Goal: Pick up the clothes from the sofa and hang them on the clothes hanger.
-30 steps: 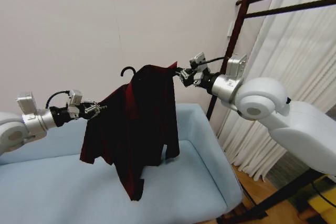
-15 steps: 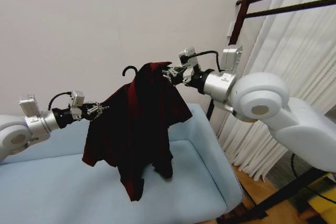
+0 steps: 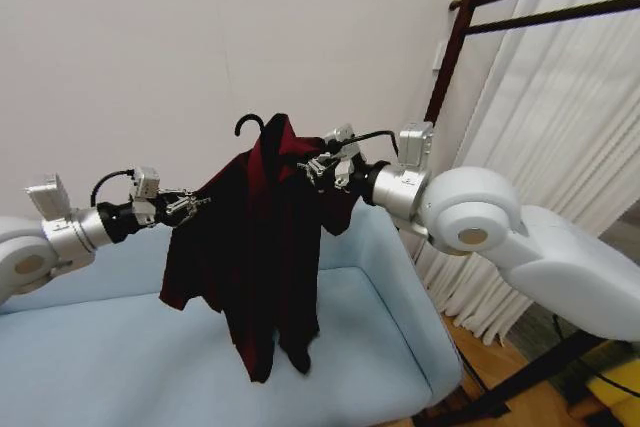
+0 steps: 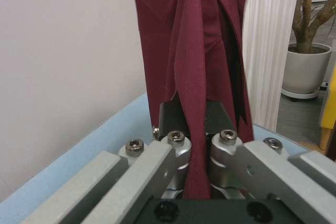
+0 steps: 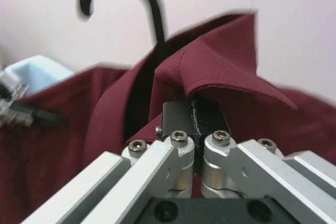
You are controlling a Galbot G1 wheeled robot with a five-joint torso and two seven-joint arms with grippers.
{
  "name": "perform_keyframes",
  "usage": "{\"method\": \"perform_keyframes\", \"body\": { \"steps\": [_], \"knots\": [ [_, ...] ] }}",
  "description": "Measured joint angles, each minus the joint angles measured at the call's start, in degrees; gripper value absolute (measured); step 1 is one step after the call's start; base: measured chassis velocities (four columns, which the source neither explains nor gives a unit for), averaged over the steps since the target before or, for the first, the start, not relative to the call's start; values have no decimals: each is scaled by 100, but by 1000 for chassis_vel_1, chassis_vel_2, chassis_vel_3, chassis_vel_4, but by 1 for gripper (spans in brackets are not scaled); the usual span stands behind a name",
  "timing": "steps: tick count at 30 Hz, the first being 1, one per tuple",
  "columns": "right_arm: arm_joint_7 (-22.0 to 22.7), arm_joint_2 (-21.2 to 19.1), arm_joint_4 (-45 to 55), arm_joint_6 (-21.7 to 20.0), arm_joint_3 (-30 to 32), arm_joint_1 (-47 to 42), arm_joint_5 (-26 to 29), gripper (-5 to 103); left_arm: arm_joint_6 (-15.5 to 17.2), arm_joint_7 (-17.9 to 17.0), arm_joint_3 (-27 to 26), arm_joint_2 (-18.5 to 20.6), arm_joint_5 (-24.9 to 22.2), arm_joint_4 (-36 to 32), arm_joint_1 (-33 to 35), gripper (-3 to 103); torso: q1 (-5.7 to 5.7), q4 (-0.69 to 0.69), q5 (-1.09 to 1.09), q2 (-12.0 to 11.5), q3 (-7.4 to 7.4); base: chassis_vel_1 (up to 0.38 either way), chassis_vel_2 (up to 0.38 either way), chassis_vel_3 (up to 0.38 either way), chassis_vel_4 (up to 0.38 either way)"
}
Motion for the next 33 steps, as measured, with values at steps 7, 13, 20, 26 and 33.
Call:
{"method": "perform_keyframes", "body": {
  "steps": [7,13,20,26,33],
  "knots": [
    [-189,-40,-8,-22,-13,73,-36,0,-41,39,5,-6,-1,92,-9,2,0,0,-1,0,0,0,0,0,0],
    [-327,-157,249,-47,-238,-186,-249,0,-58,75,7,29,-28,165,-59,2,0,-1,1,0,0,0,0,0,0],
    [-305,124,-20,1,-418,-91,-423,0,-84,206,8,15,-53,164,-39,2,0,2,0,0,0,0,0,0,0],
    [-352,222,-211,27,-284,143,-414,0,-89,338,-10,-11,-31,180,2,2,0,-1,-1,0,0,0,0,0,0],
    [-386,230,-160,28,-235,248,-379,0,-89,348,38,-42,-6,181,6,2,0,-1,0,0,0,0,0,0,0]
  ]
}}
